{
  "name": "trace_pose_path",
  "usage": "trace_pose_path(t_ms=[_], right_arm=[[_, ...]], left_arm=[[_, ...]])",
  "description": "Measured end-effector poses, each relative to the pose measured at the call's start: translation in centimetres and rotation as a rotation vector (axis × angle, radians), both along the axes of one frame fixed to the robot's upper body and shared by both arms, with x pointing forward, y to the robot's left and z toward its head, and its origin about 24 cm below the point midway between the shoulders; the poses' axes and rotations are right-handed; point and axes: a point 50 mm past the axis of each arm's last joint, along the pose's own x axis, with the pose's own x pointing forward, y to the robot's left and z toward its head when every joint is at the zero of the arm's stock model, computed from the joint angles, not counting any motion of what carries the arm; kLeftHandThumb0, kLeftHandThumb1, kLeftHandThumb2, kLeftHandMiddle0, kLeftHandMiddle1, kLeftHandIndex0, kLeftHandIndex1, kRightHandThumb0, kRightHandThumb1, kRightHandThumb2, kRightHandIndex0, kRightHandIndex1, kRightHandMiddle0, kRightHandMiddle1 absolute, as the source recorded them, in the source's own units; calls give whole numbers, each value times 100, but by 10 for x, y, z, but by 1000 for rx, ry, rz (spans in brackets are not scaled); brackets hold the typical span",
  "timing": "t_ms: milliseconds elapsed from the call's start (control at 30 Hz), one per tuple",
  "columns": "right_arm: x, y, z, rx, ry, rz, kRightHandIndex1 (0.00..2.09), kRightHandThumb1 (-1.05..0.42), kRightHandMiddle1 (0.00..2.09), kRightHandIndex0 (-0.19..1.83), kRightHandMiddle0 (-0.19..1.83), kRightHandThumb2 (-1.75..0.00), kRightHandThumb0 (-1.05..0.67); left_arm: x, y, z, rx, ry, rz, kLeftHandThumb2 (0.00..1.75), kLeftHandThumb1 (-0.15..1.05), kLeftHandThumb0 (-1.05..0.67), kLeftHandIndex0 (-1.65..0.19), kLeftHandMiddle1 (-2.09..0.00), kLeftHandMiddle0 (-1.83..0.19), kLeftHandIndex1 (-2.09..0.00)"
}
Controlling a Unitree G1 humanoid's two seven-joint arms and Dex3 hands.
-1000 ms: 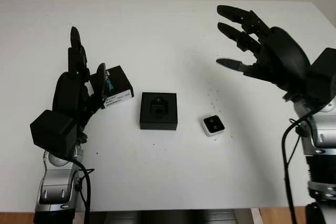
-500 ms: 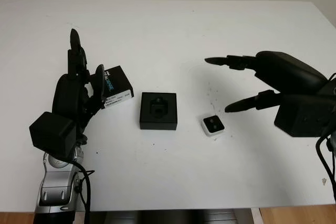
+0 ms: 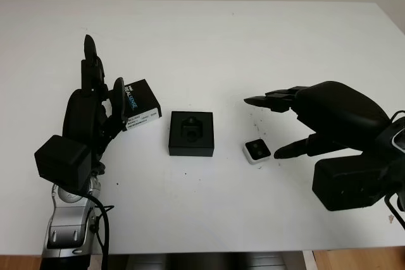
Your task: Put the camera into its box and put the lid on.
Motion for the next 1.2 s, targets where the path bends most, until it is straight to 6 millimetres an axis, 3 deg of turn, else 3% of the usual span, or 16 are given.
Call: trace_pose_path(t_ms=[367, 567, 633, 700, 800, 1200], right_arm=[[-10, 7, -10, 30, -10, -14, 13, -84, 7, 53, 48, -5, -54], [-2, 6, -31, 74, -52, -13, 18, -82, 12, 60, 55, -5, -50], [0, 5, -36, 81, -66, -16, 41, -81, 38, 52, 45, -5, -48], [2, 5, -40, 75, -68, -15, 85, -82, 74, 31, 28, -5, -46], [3, 4, -43, 73, -64, -24, 106, -83, 86, 20, 23, -5, -44], [4, 3, -50, 48, -32, -28, 115, -84, 88, 13, 21, -5, -42]], left_arm=[[0, -1, 0, -8, -1, -2, 68, 105, -71, 19, 0, 19, 0], [0, -1, -1, -13, 0, -3, 69, 105, -71, 19, 0, 19, 0], [-1, -1, -1, -12, 1, -2, 69, 105, -71, 19, 0, 19, 0], [-1, -1, -1, -12, 2, -2, 69, 105, -71, 19, 0, 19, 0], [-1, -1, -1, -15, 2, -3, 68, 105, -71, 19, 0, 19, 0], [-1, 0, -1, -13, 4, -1, 69, 105, -71, 19, 0, 19, 0]])
